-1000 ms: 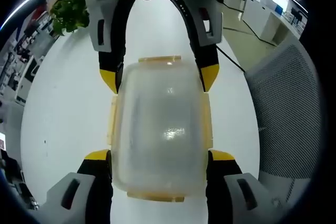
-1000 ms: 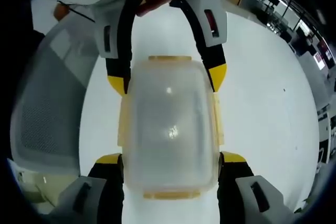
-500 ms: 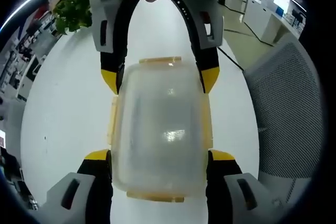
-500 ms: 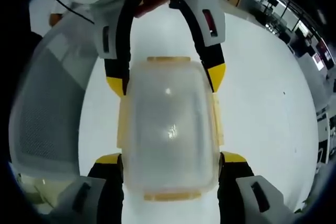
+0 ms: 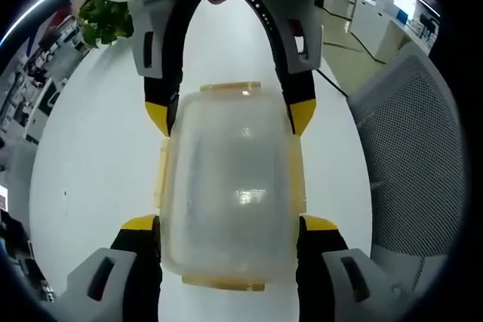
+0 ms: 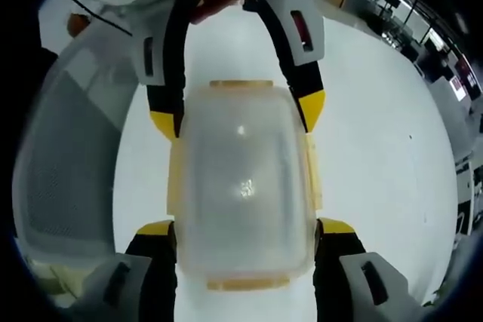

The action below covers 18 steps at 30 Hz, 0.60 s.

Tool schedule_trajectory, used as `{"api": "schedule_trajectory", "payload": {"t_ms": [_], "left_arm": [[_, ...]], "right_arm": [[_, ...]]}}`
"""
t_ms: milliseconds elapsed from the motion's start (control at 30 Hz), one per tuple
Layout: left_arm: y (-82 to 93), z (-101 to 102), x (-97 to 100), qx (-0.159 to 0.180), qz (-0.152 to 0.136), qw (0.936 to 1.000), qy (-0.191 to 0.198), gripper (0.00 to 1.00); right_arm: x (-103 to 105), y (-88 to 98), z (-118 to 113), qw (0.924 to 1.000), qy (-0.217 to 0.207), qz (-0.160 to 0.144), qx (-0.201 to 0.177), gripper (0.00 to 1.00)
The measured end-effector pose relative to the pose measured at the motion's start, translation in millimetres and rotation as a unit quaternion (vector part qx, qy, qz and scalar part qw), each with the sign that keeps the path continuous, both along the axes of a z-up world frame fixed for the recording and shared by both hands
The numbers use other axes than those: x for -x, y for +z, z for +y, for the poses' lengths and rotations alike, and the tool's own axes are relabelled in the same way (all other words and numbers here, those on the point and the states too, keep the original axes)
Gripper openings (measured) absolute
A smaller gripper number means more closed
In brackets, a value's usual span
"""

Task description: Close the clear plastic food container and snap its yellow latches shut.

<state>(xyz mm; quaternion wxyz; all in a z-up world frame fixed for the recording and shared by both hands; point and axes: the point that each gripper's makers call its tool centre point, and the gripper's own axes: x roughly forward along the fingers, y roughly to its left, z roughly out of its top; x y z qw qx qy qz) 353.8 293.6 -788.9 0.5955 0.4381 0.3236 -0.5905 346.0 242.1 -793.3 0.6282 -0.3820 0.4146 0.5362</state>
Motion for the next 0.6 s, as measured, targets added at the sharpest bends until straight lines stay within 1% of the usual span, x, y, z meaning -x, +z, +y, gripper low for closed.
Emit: {"api": "schedule_trajectory", "payload": {"t_ms": [233, 400, 600], "left_arm": [[0.0, 7, 0.3, 0.008, 0.0, 1.0, 0.002, 0.73], [0.1, 13, 0.0, 0.007, 0.0, 1.0, 0.001, 0.73], [-0.7, 22, -1.0, 0.009, -0.001, 1.0, -0.001, 0.73]], "right_arm": [[0, -1.2, 8, 1.0, -0.002, 0.001, -0.002, 0.75], [0, -2.1, 14, 1.0, -0.003, 0.003, -0.001, 0.76], [-1, -3.3, 25, 0.9999, -0.008, 0.001, -0.009, 0.76]]}}
